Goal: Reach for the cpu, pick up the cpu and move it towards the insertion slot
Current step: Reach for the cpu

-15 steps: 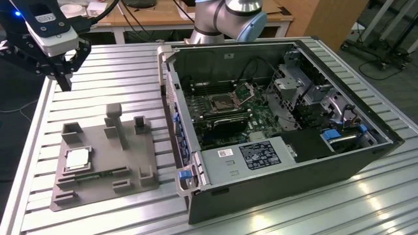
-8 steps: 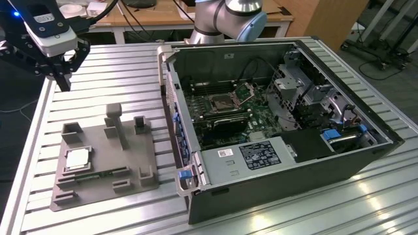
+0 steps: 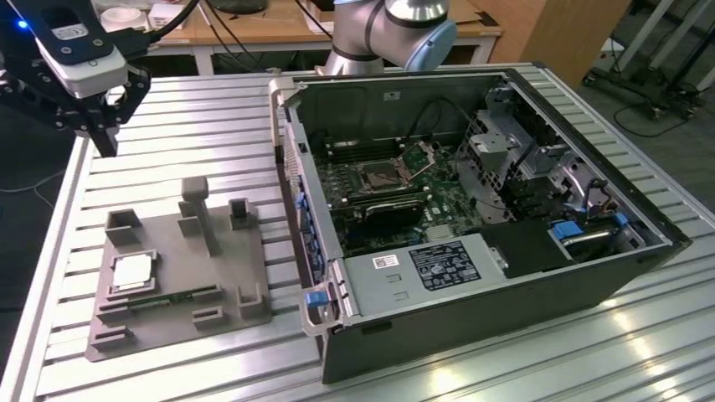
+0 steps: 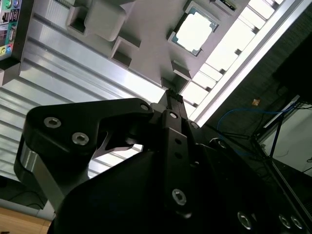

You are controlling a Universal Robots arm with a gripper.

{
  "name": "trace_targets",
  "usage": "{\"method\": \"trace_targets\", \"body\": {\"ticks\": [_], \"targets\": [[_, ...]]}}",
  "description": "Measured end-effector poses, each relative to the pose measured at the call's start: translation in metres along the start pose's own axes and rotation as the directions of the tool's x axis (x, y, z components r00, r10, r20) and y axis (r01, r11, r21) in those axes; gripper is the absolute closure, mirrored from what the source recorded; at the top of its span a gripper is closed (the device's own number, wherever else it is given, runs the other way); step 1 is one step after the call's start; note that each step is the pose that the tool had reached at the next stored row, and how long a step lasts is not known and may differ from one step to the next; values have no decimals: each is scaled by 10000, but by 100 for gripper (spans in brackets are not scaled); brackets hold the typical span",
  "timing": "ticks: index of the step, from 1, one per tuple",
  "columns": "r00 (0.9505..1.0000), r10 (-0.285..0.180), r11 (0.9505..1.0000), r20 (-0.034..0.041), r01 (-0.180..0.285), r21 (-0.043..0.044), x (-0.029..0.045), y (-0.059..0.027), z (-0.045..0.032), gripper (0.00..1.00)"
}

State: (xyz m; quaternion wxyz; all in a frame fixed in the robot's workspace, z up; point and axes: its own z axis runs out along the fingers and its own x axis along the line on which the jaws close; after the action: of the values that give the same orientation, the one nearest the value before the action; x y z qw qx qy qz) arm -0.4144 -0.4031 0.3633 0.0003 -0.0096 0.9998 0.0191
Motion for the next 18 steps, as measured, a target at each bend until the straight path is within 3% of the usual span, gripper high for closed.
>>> {"method": "trace_targets", "body": {"ticks": [18], "targets": [[10000, 1, 10000, 0, -1, 0, 31, 0, 6, 89]]}}
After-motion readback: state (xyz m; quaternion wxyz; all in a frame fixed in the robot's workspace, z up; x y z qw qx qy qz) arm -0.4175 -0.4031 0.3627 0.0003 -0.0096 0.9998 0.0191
